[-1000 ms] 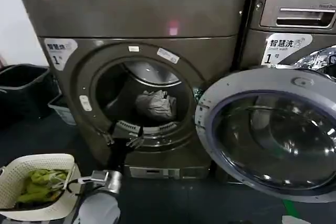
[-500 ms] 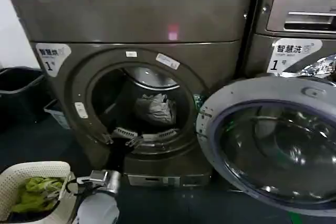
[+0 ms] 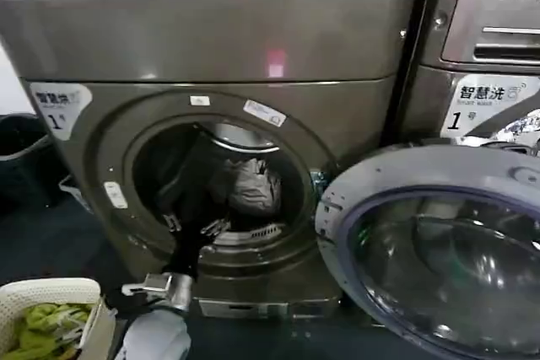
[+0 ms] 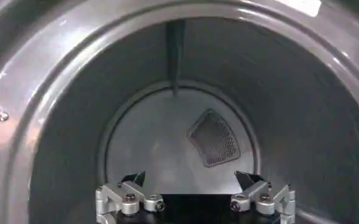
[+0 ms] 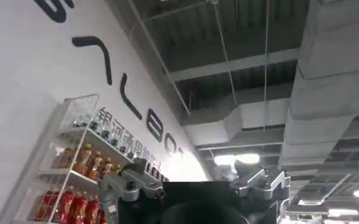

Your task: Grasp the clothes from the dryer.

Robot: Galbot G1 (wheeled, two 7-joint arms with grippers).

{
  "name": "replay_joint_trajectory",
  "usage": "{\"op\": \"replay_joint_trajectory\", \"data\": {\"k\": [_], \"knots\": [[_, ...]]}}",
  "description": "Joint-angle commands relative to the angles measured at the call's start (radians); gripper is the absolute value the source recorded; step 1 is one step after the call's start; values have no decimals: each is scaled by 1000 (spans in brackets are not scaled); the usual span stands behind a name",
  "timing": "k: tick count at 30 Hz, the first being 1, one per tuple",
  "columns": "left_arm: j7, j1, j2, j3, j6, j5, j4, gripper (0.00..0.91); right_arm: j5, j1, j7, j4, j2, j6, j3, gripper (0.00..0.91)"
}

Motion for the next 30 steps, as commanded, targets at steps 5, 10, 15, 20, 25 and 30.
{"op": "replay_joint_trajectory", "data": {"k": [5, 10, 15, 20, 25, 30], "knots": [[0, -5, 2, 1, 2, -2, 3, 907, 0, 0, -1, 0, 0, 0, 2, 907], [1, -3, 3, 0, 2, -2, 1, 907, 1, 4, -4, 6, 4, 1, -1, 907], [1, -3, 4, -1, 2, -2, -1, 907, 1, 2, -10, 7, 7, 9, 1, 907], [2, -15, -1, 0, 0, -2, 25, 907, -9, -7, -4, 12, 11, -5, 14, 907], [7, -58, -18, 6, -13, -4, 110, 907, -14, -15, -26, 20, 14, 0, 25, 907], [20, -165, -46, 40, -9, -13, 224, 907, -25, -25, -32, 30, 11, -17, 40, 907]]}}
